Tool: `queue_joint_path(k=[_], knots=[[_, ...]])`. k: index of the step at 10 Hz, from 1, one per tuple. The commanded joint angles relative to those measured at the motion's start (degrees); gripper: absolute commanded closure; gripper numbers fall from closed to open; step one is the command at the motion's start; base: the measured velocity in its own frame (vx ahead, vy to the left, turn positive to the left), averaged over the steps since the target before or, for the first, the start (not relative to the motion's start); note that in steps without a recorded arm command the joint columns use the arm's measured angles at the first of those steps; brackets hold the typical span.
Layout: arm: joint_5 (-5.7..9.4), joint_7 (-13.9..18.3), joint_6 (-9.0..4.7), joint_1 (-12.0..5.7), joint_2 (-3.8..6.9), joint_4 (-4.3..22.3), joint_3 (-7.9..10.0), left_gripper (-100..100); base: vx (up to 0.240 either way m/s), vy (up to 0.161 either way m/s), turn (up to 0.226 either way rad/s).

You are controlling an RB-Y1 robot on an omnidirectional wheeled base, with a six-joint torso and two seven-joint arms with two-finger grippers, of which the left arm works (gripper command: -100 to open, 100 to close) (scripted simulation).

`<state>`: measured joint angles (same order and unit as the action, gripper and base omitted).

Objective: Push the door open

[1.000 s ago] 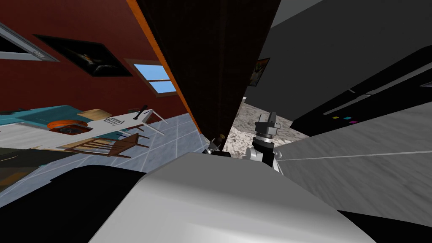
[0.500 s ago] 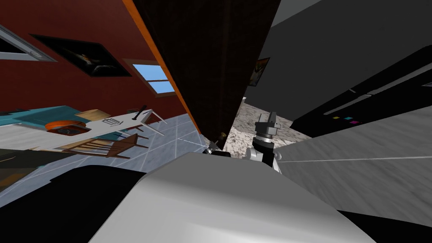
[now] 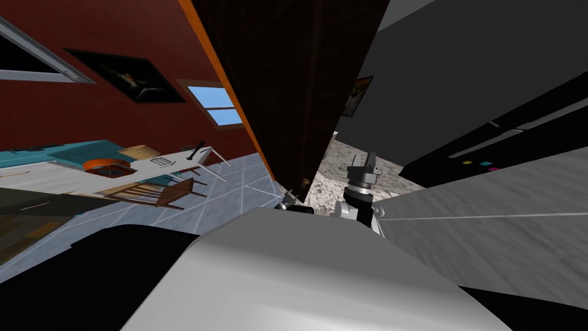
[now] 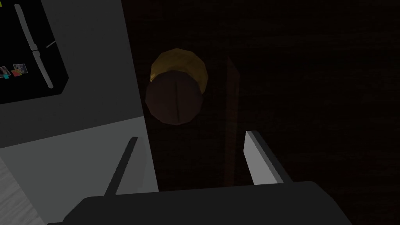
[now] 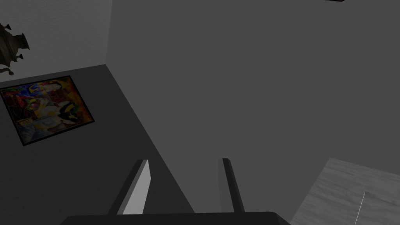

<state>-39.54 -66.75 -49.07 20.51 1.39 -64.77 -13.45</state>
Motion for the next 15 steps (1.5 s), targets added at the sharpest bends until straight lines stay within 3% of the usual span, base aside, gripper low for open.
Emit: queue_joint_path(k=[1,2,3,4,6,8,11,12,13,15], knots=[[0.73,-0.34,-0.55,0.42,-0.89,0.20,0.78,-100,-0.223,0.009,0.119],[0.96,-0.42,-0.65,0.67,-2.19,0.11,1.00,-100,-0.216,-0.012,0.074],[0.77,-0.36,-0.54,0.58,-1.46,0.08,0.81,-100,-0.092,-0.009,0.011],[0.83,-0.83,-0.22,0.16,0.26,0.47,0.81,-100,0.121,-0.071,-0.033],[0.86,-1.18,0.06,-0.22,0.48,0.78,0.80,-100,0.179,-0.091,-0.006],[0.90,-1.66,0.45,-0.74,-0.58,1.19,0.77,-100,0.229,-0.069,-0.013],[0.93,-2.15,0.84,-1.26,-3.71,1.62,0.75,-100,0.139,-0.096,-0.007],[0.90,-2.14,0.65,-0.80,-3.00,1.31,0.70,-100,0.051,-0.044,0.002],[0.90,-2.14,0.65,-0.80,-3.00,1.31,0.70,100,-0.008,0.004,0.003],[0.90,-2.14,0.65,-0.80,-3.00,1.31,0.70,100,-0.021,0.017,-0.003]])
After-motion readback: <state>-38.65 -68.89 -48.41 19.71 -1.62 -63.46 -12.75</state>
